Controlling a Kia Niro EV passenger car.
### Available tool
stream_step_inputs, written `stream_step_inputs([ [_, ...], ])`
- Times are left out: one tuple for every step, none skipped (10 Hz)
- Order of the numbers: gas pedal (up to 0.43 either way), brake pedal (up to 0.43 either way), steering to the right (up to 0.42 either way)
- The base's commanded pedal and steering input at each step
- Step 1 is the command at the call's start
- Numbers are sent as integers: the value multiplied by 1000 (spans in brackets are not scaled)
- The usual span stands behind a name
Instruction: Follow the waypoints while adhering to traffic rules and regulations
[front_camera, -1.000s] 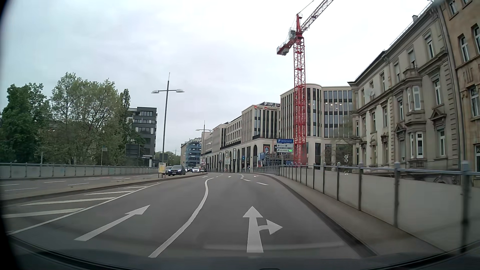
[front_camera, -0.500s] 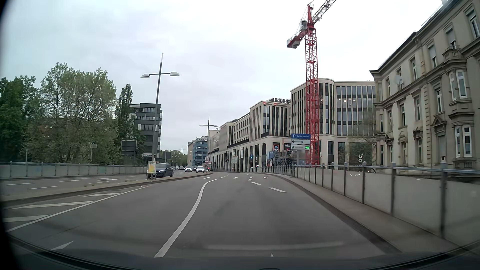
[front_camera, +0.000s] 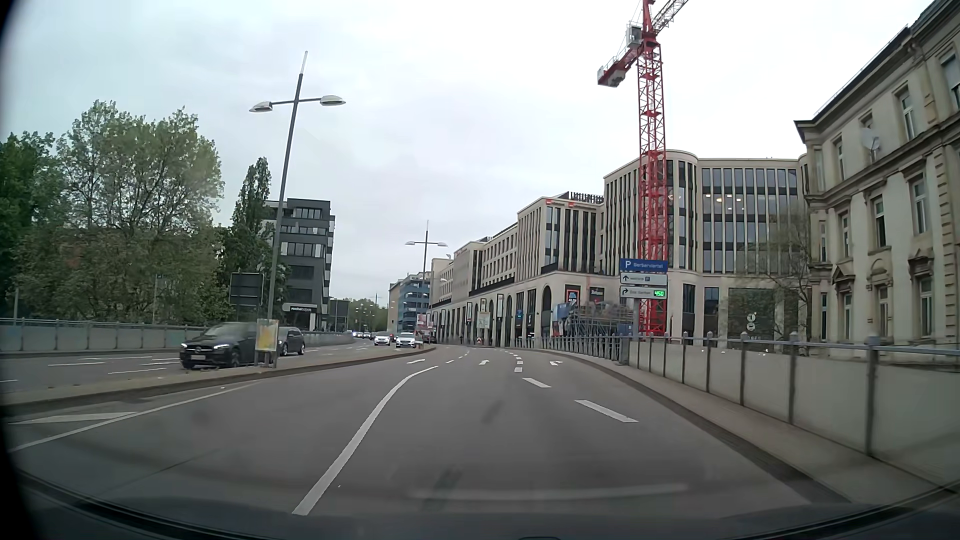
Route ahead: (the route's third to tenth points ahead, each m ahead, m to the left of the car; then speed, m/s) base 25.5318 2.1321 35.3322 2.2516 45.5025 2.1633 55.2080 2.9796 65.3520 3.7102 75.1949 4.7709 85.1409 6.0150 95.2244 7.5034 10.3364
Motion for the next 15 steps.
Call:
stream_step_inputs([
  [110, 0, -14],
  [110, 0, -14],
  [110, 0, -14],
  [110, 0, -11],
  [110, 0, -7],
  [110, 0, -6],
  [110, 0, -6],
  [110, 0, -5],
  [110, 0, -3],
  [110, 0, 2],
  [110, 0, 13],
  [110, 0, 18],
  [110, 0, 14],
  [110, 0, 12],
  [110, 0, 12],
])
